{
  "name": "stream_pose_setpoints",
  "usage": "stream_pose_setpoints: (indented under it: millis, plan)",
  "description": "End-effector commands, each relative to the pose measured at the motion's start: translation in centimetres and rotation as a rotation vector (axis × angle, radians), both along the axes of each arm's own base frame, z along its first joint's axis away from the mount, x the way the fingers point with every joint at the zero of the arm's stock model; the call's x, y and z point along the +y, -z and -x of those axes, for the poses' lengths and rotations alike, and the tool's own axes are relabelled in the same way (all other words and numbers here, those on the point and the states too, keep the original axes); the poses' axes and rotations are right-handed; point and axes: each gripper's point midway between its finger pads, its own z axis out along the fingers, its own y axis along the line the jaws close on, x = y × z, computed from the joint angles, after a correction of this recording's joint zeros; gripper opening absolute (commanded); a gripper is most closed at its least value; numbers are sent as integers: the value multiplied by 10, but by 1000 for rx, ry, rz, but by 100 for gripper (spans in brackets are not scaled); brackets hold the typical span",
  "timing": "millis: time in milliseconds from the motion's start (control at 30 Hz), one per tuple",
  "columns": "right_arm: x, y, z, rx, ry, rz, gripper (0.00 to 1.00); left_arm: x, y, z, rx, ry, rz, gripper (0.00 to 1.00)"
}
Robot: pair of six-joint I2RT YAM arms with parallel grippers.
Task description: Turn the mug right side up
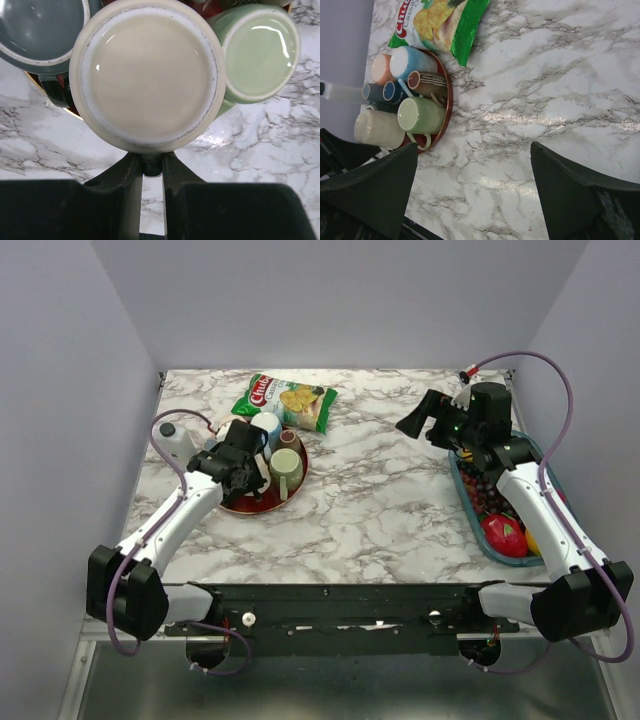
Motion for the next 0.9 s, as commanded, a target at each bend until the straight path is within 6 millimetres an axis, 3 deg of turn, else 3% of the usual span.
stream_pose_setpoints:
  millis: [0, 200, 400, 433, 467, 500, 533, 600, 633, 700, 733, 867]
  plan:
    - [7, -2, 3, 25, -15, -32, 100, 2, -57, -4, -140, -40, 38, 0]
    - [30, -14, 9, 36, -123, -130, 100, -17, -122, -6, -257, 31, 163, 0]
    - [66, -31, 29, 114, -272, -379, 100, -78, -202, -29, -470, 240, 439, 0]
    - [71, -42, 28, 74, -306, -424, 100, -88, -231, -39, -578, 274, 500, 0]
    - [75, -36, 31, 99, -321, -460, 100, -97, -245, -42, -622, 308, 544, 0]
    - [79, -44, 36, 111, -348, -510, 100, -109, -256, -44, -646, 351, 608, 0]
    - [82, -53, 36, 70, -375, -528, 100, -119, -287, -48, -750, 395, 669, 0]
    - [84, -72, 39, 18, -409, -545, 100, -136, -307, -50, -787, 447, 775, 0]
    - [86, -82, 39, -18, -430, -548, 100, -141, -333, -50, -877, 487, 826, 0]
    - [88, -101, 46, -63, -470, -567, 100, -153, -347, -52, -908, 525, 900, 0]
    - [89, -111, 47, -105, -489, -576, 100, -157, -366, -47, -953, 558, 961, 0]
    - [95, -139, 53, -182, -528, -614, 100, -174, -389, -45, -985, 612, 1074, 0]
